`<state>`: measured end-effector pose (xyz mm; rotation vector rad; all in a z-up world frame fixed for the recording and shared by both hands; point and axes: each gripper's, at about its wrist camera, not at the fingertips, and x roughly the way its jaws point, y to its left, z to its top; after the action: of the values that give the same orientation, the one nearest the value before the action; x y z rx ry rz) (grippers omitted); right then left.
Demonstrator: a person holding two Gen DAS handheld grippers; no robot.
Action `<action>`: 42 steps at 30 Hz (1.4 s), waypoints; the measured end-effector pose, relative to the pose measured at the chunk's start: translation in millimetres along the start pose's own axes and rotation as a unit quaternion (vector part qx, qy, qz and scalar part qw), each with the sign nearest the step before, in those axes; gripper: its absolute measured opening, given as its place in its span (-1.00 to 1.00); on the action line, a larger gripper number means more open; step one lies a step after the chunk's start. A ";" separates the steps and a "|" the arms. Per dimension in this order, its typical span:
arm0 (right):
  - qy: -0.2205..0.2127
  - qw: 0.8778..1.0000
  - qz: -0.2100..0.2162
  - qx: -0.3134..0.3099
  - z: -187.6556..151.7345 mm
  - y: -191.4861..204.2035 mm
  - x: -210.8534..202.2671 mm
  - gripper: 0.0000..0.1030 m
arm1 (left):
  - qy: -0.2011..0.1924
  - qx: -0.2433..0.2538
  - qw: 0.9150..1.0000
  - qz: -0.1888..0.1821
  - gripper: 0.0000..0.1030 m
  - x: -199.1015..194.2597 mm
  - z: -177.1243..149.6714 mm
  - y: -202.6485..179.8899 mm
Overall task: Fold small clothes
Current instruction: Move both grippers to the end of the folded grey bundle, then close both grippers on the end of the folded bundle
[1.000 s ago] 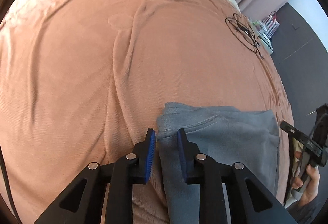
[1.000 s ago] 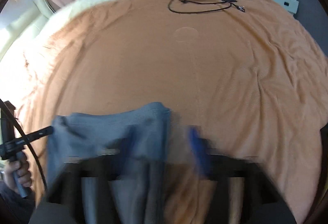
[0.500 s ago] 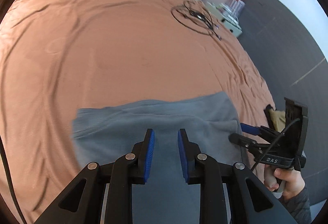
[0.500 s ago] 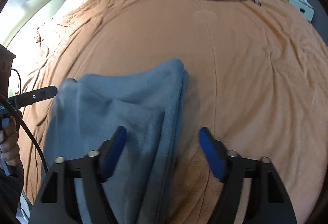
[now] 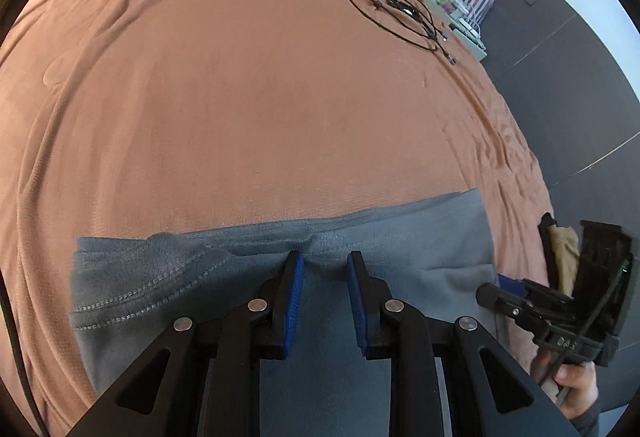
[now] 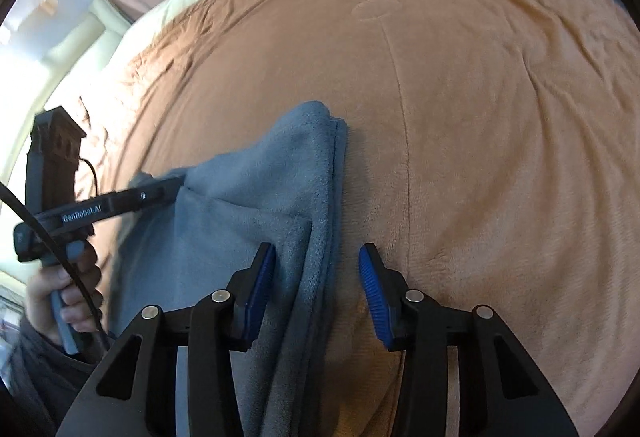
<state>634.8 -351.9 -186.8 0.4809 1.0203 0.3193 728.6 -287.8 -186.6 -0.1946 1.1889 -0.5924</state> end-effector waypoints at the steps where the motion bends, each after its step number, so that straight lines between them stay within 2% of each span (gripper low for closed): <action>1: 0.003 1.000 0.010 0.008 1.3 -3.2 -0.9 -0.20 | -0.002 0.002 1.000 -0.003 -0.52 -4.7 0.0 -0.3; 5: 0.017 0.998 0.049 0.027 3.2 -14.1 -5.5 -0.18 | -0.015 0.012 1.000 0.011 -0.47 -31.4 -0.9 4.3; 8: 0.027 0.998 0.050 0.014 2.2 -18.5 -6.4 0.02 | -0.027 0.007 0.999 0.020 -0.06 -51.6 -4.3 15.1; 9: 0.029 0.998 0.049 0.008 2.8 -20.3 -6.5 0.03 | -0.031 0.005 0.999 0.026 0.03 -58.0 -6.5 20.1; 12: 0.033 0.998 0.051 0.003 -1.3 -23.9 -10.7 0.04 | -0.026 -0.006 0.999 0.036 0.04 -74.7 -15.1 38.4; 15: 0.038 0.997 0.073 0.011 -2.6 -28.4 -9.6 0.04 | -0.021 -0.022 0.999 0.035 0.04 -85.5 -25.2 57.3; 18: 0.035 0.996 0.080 0.015 -3.3 -33.5 -8.6 0.03 | -0.016 -0.032 0.999 0.029 0.04 -86.0 -34.0 71.1; 20: 0.034 0.995 0.090 0.023 -2.1 -37.1 -6.6 0.03 | -0.007 -0.032 0.999 0.038 0.04 -80.0 -38.4 76.7; 24: 0.037 0.993 0.104 0.034 3.1 -42.1 2.2 0.03 | 0.010 -0.056 0.998 0.005 0.03 -64.1 -46.0 89.4; 27: 0.032 0.993 0.110 0.041 6.6 -42.5 9.7 0.03 | 0.014 -0.056 0.998 -0.011 -0.01 -52.7 -45.9 91.3; 32: 0.020 0.992 0.113 0.049 10.9 -38.8 24.8 -0.15 | -0.012 -0.073 0.997 -0.032 -0.06 -43.8 -39.2 96.4; 37: 0.013 0.996 0.080 0.037 7.6 -27.9 27.4 -0.55 | -0.021 -0.079 0.996 -0.020 -0.41 -42.4 -33.5 95.9; 38: 0.009 0.997 0.068 0.027 6.1 -22.8 23.7 -0.62 | -0.023 -0.078 0.996 -0.019 -0.57 -44.3 -33.6 94.6; 39: 0.004 0.998 0.062 0.021 5.0 -17.7 19.1 -0.65 | -0.027 -0.072 0.997 -0.016 -0.72 -48.5 -34.0 91.8; 42: -0.016 0.999 0.050 -0.004 2.4 3.7 3.1 -0.70 | -0.040 -0.068 0.997 -0.018 -0.86 -62.8 -33.7 85.8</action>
<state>638.3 -347.9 -186.1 0.5287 0.9647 0.4038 710.9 -177.6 -186.3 -0.3519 1.1507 -0.5309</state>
